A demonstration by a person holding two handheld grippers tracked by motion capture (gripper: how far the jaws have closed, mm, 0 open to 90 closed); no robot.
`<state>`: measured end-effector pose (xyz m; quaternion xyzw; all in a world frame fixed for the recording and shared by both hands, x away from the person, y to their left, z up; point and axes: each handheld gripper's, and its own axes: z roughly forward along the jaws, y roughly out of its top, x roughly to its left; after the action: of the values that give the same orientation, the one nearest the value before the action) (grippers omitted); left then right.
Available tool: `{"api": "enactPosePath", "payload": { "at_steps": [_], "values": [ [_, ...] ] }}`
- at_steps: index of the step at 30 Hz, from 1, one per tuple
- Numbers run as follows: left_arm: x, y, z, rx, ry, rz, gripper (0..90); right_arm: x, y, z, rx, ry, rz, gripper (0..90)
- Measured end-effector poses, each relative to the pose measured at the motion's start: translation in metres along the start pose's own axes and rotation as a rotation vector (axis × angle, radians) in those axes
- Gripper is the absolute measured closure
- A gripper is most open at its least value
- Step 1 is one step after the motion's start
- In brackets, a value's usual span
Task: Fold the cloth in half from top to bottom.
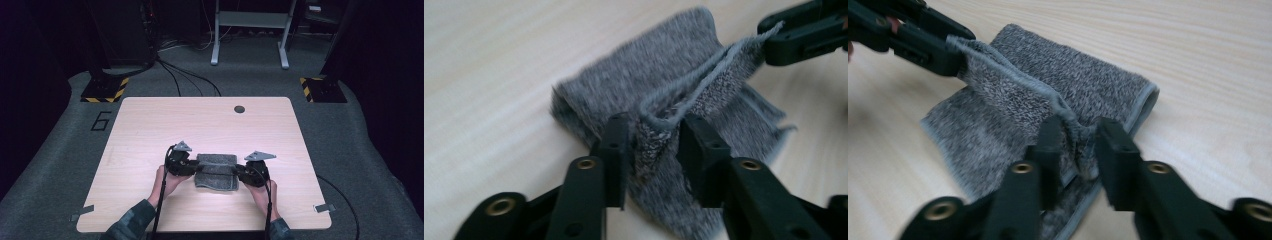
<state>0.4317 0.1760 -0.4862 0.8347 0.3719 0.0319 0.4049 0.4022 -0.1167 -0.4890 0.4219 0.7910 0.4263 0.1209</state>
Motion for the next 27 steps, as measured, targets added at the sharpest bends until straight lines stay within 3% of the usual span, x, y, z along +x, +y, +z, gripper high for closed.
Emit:
{"api": "enactPosePath", "payload": {
  "at_steps": [3,6,7,9,13,14,17,18,19,21,24,27],
  "values": [
    [-0.001,-0.007,-0.013,-0.013,-0.003,-0.021,42.8,0.0,-0.005,-0.014,-0.032,0.029,0.018,53.0],
    [-0.004,-0.006,-0.027,-0.037,-0.006,-0.019,36.5,-0.001,-0.001,-0.026,-0.066,0.054,0.012,44.6],
    [-0.004,-0.004,-0.033,-0.053,-0.011,-0.016,34.2,-0.002,0.002,-0.029,-0.071,0.043,0.004,40.8],
    [-0.002,0.003,-0.036,-0.067,0.021,-0.009,30.8,-0.006,0.01,-0.029,-0.063,0.03,0.015,38.8],
    [0.006,0.014,-0.016,-0.042,0.067,-0.04,24.1,-0.009,0.019,-0.006,0.003,-0.04,0.012,27.2],
    [0.005,0.015,-0.006,-0.018,0.1,-0.024,22.8,-0.008,0.019,0.0,0.013,-0.055,0.007,26.4],
    [0.002,0.008,0.01,0.018,0.109,-0.017,19.2,-0.005,0.011,0.02,0.073,-0.083,-0.009,20.7],
    [0.0,0.003,0.015,0.039,0.135,0.014,18.1,-0.004,0.009,0.023,0.083,-0.088,-0.017,18.5],
    [-0.002,-0.001,0.017,0.044,0.14,0.016,17.5,-0.003,0.004,0.026,0.096,-0.102,-0.027,16.7],
    [-0.007,-0.007,0.021,0.067,0.188,0.065,16.7,-0.002,-0.001,0.03,0.119,-0.125,-0.056,15.2],
    [-0.01,-0.011,0.024,0.077,0.211,0.082,15.4,0.001,-0.007,0.035,0.139,-0.151,-0.07,14.6],
    [-0.009,-0.01,0.019,0.059,0.203,0.084,14.4,0.005,-0.007,0.033,0.151,-0.157,-0.084,14.6]
  ]
}}
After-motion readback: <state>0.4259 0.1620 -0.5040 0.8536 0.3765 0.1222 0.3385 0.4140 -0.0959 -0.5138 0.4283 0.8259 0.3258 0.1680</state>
